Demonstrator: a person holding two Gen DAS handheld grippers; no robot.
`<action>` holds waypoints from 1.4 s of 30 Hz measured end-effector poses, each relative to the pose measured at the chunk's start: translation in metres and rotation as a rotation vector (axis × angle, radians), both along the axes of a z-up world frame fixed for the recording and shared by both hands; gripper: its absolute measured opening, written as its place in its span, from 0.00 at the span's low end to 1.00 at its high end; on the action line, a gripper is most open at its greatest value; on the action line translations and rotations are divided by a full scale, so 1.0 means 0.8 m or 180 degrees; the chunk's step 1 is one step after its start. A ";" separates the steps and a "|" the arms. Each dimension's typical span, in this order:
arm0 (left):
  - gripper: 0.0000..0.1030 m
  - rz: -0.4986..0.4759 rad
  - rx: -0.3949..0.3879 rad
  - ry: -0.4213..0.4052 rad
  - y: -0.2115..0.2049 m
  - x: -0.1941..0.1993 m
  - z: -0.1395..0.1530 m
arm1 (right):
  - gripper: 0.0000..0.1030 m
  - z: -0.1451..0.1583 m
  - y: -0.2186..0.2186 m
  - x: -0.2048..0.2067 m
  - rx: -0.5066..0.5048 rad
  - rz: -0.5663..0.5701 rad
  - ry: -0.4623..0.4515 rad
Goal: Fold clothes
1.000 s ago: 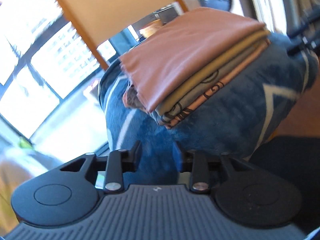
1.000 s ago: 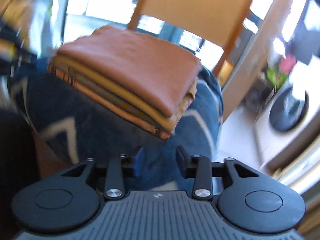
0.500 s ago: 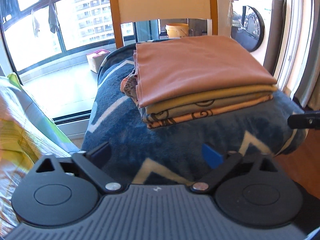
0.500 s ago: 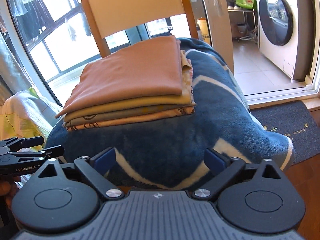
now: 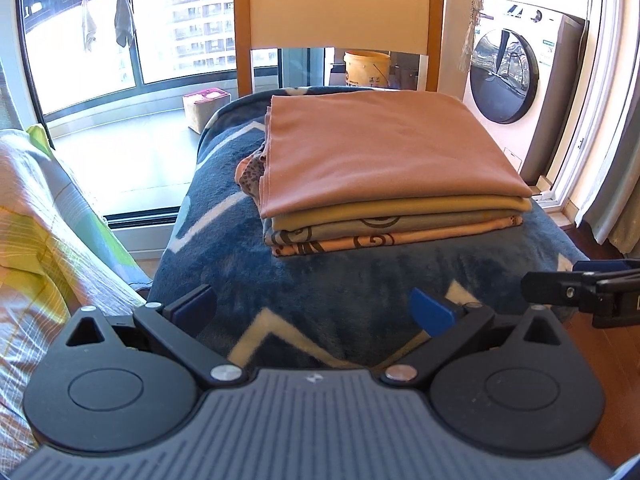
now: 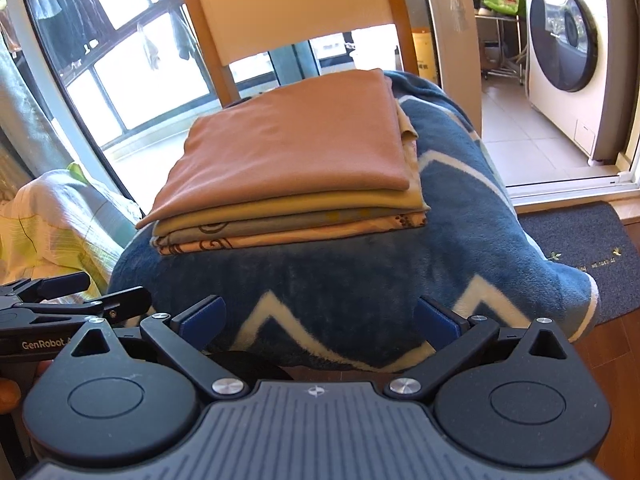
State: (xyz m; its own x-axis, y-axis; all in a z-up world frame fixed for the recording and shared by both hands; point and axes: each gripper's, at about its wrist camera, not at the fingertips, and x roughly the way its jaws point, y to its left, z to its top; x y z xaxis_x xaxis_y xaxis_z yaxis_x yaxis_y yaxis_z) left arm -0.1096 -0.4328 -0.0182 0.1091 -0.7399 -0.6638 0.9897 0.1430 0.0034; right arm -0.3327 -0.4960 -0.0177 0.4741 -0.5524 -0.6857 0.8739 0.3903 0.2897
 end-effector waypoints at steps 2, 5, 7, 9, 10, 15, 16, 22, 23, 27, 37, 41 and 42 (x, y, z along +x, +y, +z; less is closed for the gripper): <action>0.99 -0.0001 -0.0014 0.0021 0.005 -0.003 0.005 | 1.00 0.003 0.005 -0.002 0.0011 -0.0003 -0.0020; 0.99 0.0006 -0.0043 0.0056 0.012 -0.008 0.012 | 1.00 0.009 0.013 -0.005 0.0016 -0.0012 -0.0039; 0.99 0.0025 -0.0052 0.0030 0.016 -0.012 0.017 | 1.00 0.013 0.018 -0.008 0.0006 -0.0009 -0.0046; 0.99 0.0031 -0.0069 0.0054 0.022 -0.014 0.023 | 1.00 0.018 0.023 -0.011 -0.0009 -0.0015 -0.0047; 0.99 0.0033 -0.0075 0.0065 0.025 -0.015 0.025 | 1.00 0.020 0.025 -0.014 -0.0015 -0.0026 -0.0053; 0.99 0.0051 -0.0080 0.0025 0.039 -0.022 0.041 | 1.00 0.037 0.038 -0.024 -0.0050 -0.0082 -0.0082; 0.99 0.0050 -0.0083 0.0032 0.042 -0.024 0.044 | 1.00 0.041 0.041 -0.025 -0.0068 -0.0083 -0.0083; 0.99 0.0078 -0.0108 -0.0003 0.057 -0.033 0.058 | 1.00 0.066 0.058 -0.031 -0.0187 -0.0096 -0.0021; 0.99 0.0079 -0.0117 -0.0004 0.059 -0.034 0.060 | 1.00 0.069 0.059 -0.032 -0.0202 -0.0094 -0.0020; 0.99 0.0086 -0.0158 0.0015 0.070 -0.035 0.069 | 1.00 0.082 0.068 -0.034 -0.0281 -0.0095 0.0006; 0.99 0.0102 -0.0227 -0.0053 0.100 -0.035 0.088 | 1.00 0.089 0.094 -0.034 -0.0344 -0.0047 0.0147; 0.99 0.0086 -0.0227 -0.0076 0.109 -0.036 0.090 | 1.00 0.089 0.103 -0.033 -0.0315 -0.0038 0.0200; 0.99 0.0093 -0.0222 -0.0089 0.110 -0.036 0.090 | 1.00 0.089 0.104 -0.031 -0.0312 -0.0051 0.0239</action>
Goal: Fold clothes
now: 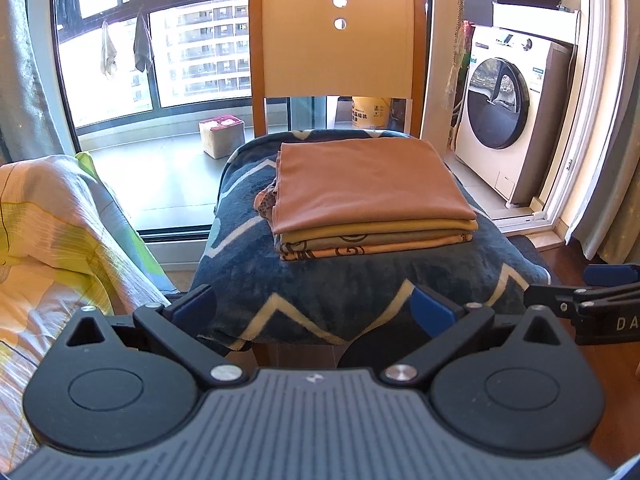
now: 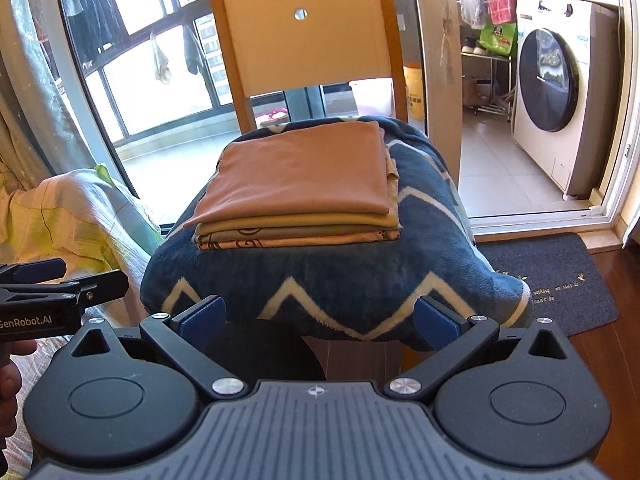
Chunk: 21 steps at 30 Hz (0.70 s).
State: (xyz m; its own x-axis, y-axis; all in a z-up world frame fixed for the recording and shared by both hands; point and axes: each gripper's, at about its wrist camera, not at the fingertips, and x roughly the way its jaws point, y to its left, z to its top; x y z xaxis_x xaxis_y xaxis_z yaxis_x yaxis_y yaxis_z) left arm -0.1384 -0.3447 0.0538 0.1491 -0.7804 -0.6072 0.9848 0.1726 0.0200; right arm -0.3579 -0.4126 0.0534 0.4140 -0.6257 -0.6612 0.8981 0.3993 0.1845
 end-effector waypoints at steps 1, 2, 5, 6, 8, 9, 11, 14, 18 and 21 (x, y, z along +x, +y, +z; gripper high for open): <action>0.99 0.0008 0.0004 -0.0009 0.001 0.000 0.000 | 1.00 0.000 0.002 0.001 -0.0003 -0.0028 0.0048; 0.99 0.0019 0.0012 -0.0019 0.002 0.000 -0.001 | 1.00 0.001 0.004 0.002 -0.0010 -0.0057 0.0097; 0.99 0.0054 0.0049 -0.0048 0.003 0.000 -0.004 | 1.00 0.001 0.008 0.002 -0.0026 -0.0156 0.0222; 0.99 0.0065 0.0059 -0.0058 0.003 0.000 -0.005 | 1.00 0.001 0.009 0.001 -0.0031 -0.0191 0.0253; 0.99 0.0074 0.0065 -0.0053 0.004 0.001 -0.007 | 1.00 0.001 0.009 -0.002 -0.0049 -0.0267 0.0303; 0.99 0.0080 0.0066 -0.0047 0.004 0.002 -0.007 | 1.00 0.001 0.009 -0.004 -0.0055 -0.0292 0.0316; 0.99 0.0078 0.0057 -0.0045 0.004 0.002 -0.006 | 1.00 0.002 0.010 -0.008 -0.0062 -0.0336 0.0320; 0.99 0.0058 0.0042 -0.0052 0.004 -0.001 -0.005 | 1.00 0.005 0.013 -0.009 -0.0079 -0.0343 0.0324; 0.99 0.0038 0.0042 -0.0059 0.004 -0.003 -0.005 | 1.00 0.007 0.015 -0.007 -0.0084 -0.0333 0.0334; 0.99 0.0038 0.0060 -0.0041 0.003 -0.003 -0.007 | 1.00 0.008 0.016 -0.005 -0.0091 -0.0321 0.0342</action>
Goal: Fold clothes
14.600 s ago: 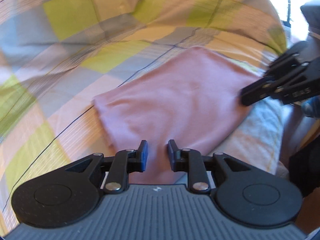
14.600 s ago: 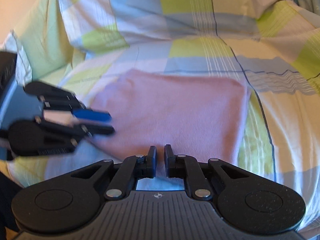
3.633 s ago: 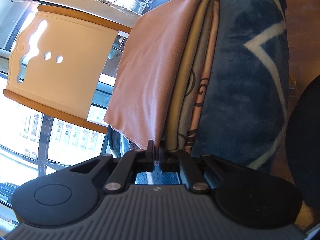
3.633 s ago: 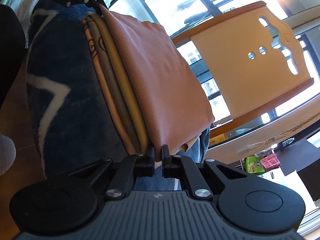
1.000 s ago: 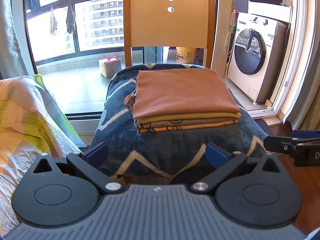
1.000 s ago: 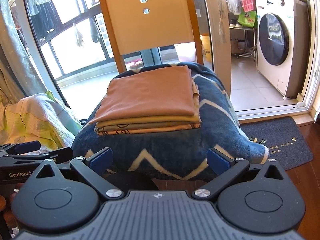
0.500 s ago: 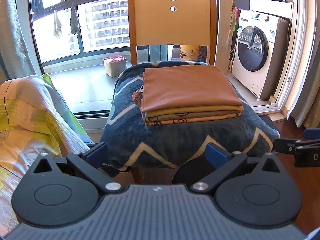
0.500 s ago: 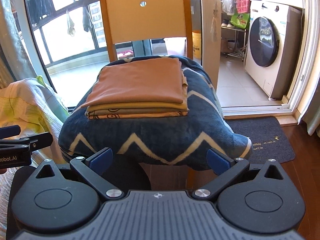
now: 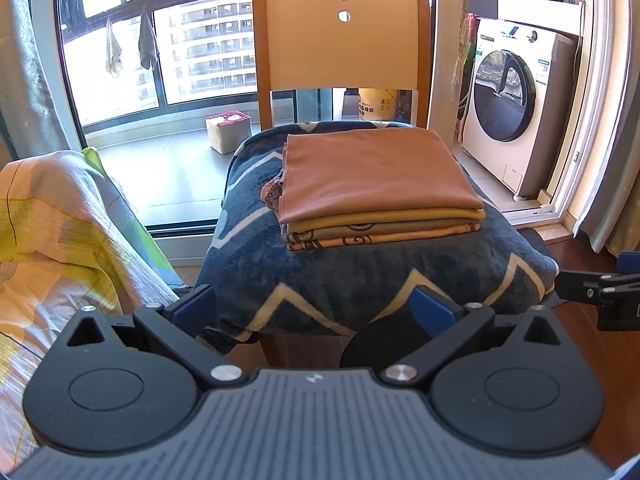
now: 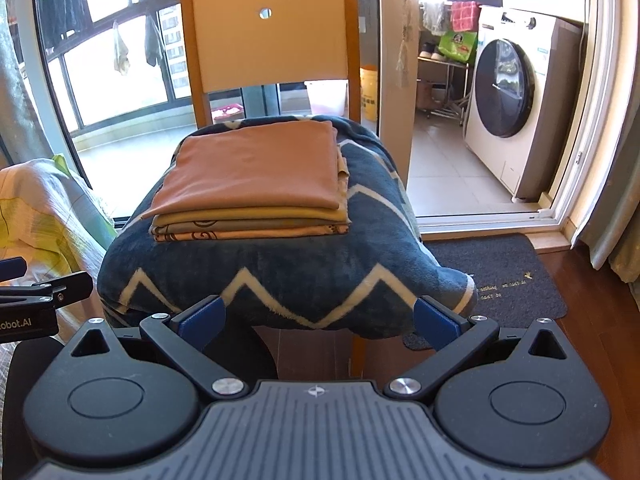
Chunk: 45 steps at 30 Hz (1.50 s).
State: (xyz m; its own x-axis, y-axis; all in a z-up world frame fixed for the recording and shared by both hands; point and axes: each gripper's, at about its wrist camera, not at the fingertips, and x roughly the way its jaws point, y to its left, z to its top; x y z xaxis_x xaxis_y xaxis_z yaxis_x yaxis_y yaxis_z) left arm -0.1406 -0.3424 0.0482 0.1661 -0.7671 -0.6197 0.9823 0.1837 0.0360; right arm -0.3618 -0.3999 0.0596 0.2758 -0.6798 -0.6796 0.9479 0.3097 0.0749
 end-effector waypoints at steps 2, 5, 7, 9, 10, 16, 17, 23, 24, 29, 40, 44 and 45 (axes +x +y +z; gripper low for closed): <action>0.99 0.0009 0.0001 0.0009 -0.001 0.001 -0.001 | 1.00 -0.001 0.000 0.003 -0.0001 0.0008 0.0022; 0.99 0.0019 -0.0001 -0.0012 -0.002 0.000 -0.003 | 1.00 -0.001 0.000 0.006 0.0005 0.0034 0.0044; 0.99 0.0023 -0.0003 -0.0036 -0.002 -0.001 -0.004 | 1.00 -0.002 0.000 0.008 0.0006 0.0048 0.0051; 0.99 0.0027 -0.0001 -0.0043 -0.003 -0.001 -0.004 | 1.00 -0.002 -0.001 0.010 0.0011 0.0059 0.0060; 0.99 0.0029 -0.0001 -0.0049 -0.003 -0.001 -0.005 | 1.00 -0.003 -0.001 0.011 0.0014 0.0065 0.0066; 0.99 0.0037 0.0021 -0.0061 -0.005 -0.001 -0.008 | 1.00 -0.004 -0.003 0.012 0.0030 0.0069 0.0071; 0.99 0.0035 0.0024 -0.0059 -0.005 0.000 -0.008 | 1.00 -0.004 -0.004 0.012 0.0030 0.0065 0.0075; 0.99 0.0020 0.0042 -0.0064 -0.007 -0.001 -0.011 | 1.00 -0.006 -0.005 0.011 0.0045 0.0048 0.0072; 0.99 0.0019 0.0046 -0.0066 -0.007 -0.002 -0.012 | 1.00 -0.006 -0.005 0.011 0.0046 0.0046 0.0070; 0.99 0.0010 0.0055 -0.0071 -0.008 -0.003 -0.014 | 1.00 -0.008 -0.007 0.011 0.0064 0.0040 0.0067; 0.99 0.0014 0.0051 -0.0081 -0.007 -0.003 -0.016 | 1.00 -0.009 -0.008 0.011 0.0076 0.0038 0.0060; 0.99 0.0013 0.0057 -0.0080 -0.007 -0.003 -0.017 | 1.00 -0.010 -0.008 0.011 0.0087 0.0041 0.0058; 0.99 0.0012 0.0056 -0.0080 -0.007 -0.003 -0.017 | 1.00 -0.011 -0.008 0.012 0.0090 0.0041 0.0057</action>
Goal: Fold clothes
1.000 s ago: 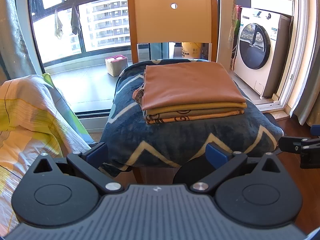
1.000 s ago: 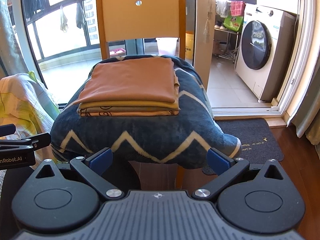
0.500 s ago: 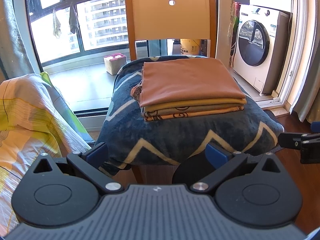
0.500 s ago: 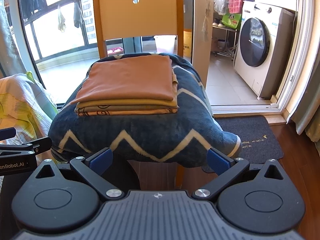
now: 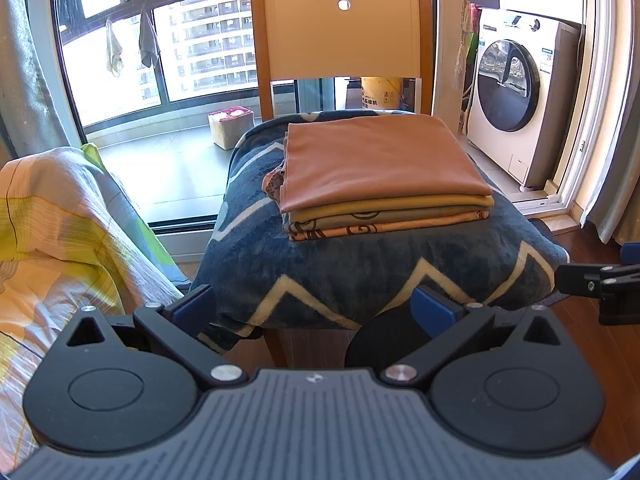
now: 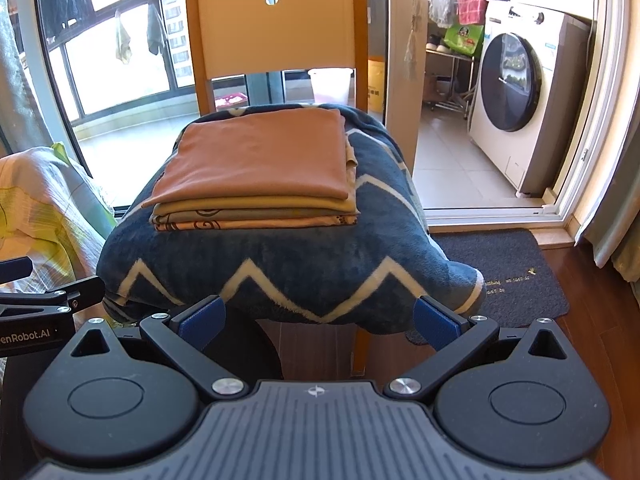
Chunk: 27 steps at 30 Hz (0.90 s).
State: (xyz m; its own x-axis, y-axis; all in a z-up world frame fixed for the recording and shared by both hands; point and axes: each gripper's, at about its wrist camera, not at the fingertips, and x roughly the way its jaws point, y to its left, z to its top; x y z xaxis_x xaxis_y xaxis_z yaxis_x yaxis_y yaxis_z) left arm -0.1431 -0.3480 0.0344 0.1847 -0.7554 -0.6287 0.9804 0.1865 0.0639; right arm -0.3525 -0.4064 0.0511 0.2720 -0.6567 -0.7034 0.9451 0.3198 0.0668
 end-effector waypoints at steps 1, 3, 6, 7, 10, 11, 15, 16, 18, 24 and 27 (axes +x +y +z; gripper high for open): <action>0.99 0.0001 -0.0001 0.0000 0.000 0.000 0.000 | 1.00 0.000 0.000 0.000 0.0004 -0.0001 -0.0001; 0.99 0.0003 -0.0002 0.0001 0.000 0.000 0.000 | 1.00 -0.001 0.000 0.000 0.0009 -0.0002 0.0000; 0.99 0.0010 0.0001 0.0005 0.000 0.001 -0.001 | 1.00 -0.001 0.000 0.001 0.0011 0.0001 0.0003; 0.99 0.0010 0.0001 0.0005 0.000 0.001 -0.001 | 1.00 -0.001 0.000 0.001 0.0012 0.0002 0.0005; 0.99 0.0012 0.0000 0.0007 0.000 0.001 -0.001 | 1.00 -0.002 0.000 0.001 0.0016 0.0004 0.0003; 0.99 0.0014 0.0000 0.0009 0.000 0.001 -0.001 | 1.00 -0.001 0.000 0.001 0.0015 0.0004 0.0004; 0.99 0.0013 -0.0002 0.0011 0.000 0.002 -0.001 | 1.00 -0.001 0.000 0.002 0.0007 0.0000 0.0013; 0.99 0.0013 -0.0002 0.0011 0.000 0.002 -0.001 | 1.00 -0.001 0.000 0.002 0.0006 -0.0001 0.0015; 0.99 0.0011 -0.0003 0.0015 0.000 0.002 -0.001 | 1.00 -0.001 0.000 0.001 0.0003 -0.0003 0.0018; 0.99 0.0003 -0.0003 0.0014 0.000 0.001 -0.001 | 1.00 -0.001 0.000 0.002 0.0004 -0.0003 0.0022; 0.99 0.0004 -0.0002 0.0014 0.000 0.001 -0.001 | 1.00 -0.001 0.000 0.002 0.0006 -0.0003 0.0024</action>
